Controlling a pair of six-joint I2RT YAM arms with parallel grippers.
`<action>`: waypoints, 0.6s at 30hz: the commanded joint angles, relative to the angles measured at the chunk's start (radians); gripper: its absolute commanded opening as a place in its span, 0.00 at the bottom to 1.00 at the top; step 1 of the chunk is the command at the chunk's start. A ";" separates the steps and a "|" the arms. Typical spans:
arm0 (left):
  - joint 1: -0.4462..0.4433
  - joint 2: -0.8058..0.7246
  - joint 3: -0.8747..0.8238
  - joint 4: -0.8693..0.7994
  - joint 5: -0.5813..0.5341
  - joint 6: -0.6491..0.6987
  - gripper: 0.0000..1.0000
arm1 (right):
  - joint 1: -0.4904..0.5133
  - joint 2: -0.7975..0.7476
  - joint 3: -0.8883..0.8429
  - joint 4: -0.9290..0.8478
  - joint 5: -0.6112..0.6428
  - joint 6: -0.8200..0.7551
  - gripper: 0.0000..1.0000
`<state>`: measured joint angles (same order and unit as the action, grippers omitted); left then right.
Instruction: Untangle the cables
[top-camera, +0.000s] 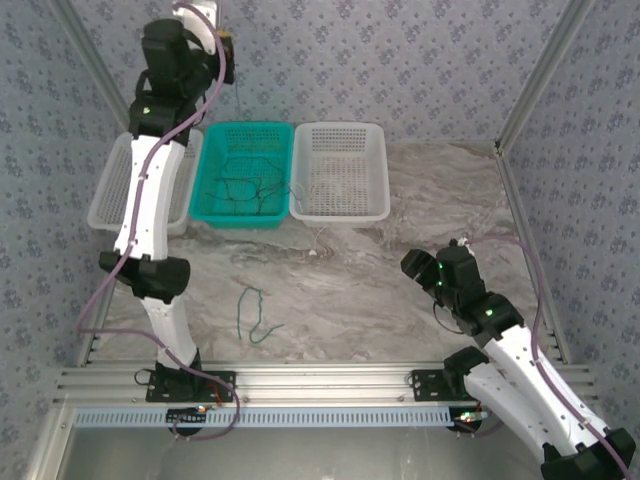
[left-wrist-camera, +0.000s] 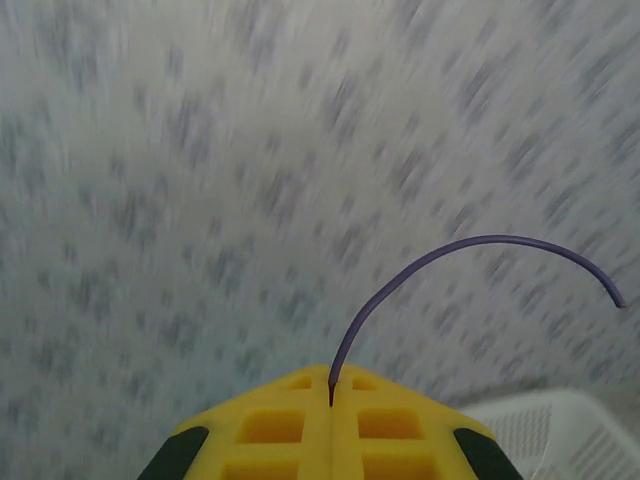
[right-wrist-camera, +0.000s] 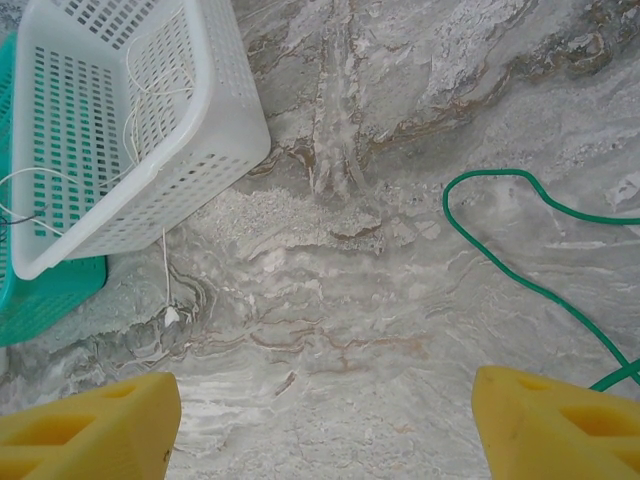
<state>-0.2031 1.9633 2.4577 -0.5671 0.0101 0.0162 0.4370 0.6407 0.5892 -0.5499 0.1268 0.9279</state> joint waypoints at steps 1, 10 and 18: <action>0.083 -0.005 -0.136 -0.048 -0.036 -0.101 0.00 | 0.005 -0.016 -0.012 -0.018 -0.008 0.010 0.79; 0.131 -0.153 -0.661 0.215 0.048 -0.176 0.27 | 0.007 -0.021 -0.021 -0.001 -0.034 0.048 0.78; 0.123 -0.361 -0.862 0.349 0.153 -0.263 0.74 | 0.010 -0.020 -0.002 -0.017 -0.031 0.055 0.78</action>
<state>-0.0723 1.7428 1.6272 -0.3534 0.0868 -0.1879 0.4408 0.6296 0.5766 -0.5495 0.0963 0.9585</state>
